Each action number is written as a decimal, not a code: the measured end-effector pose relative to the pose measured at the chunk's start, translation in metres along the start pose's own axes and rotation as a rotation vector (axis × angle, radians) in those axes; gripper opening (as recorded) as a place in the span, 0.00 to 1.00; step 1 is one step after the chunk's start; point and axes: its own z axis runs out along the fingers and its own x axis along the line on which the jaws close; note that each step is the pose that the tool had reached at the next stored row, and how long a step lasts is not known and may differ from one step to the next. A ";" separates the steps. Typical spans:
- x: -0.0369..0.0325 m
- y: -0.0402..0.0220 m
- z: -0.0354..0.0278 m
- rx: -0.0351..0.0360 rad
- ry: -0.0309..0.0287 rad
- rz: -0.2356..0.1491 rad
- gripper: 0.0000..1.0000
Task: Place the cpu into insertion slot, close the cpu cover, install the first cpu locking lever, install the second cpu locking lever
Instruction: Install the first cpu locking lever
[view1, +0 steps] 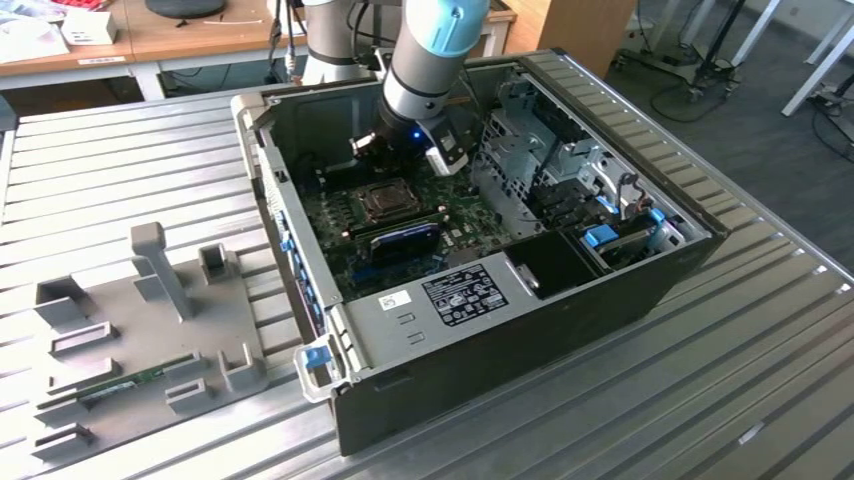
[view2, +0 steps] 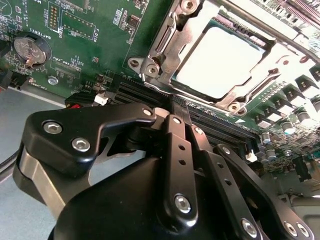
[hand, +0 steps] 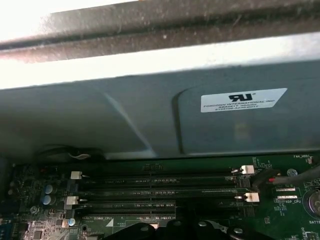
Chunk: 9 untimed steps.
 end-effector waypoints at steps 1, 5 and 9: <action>0.0000 0.0000 0.0001 0.0001 0.0000 0.000 0.11; -0.0001 -0.0003 0.0010 -0.0004 -0.0002 0.000 0.11; -0.0001 -0.0004 0.0010 0.0001 0.0000 0.000 0.11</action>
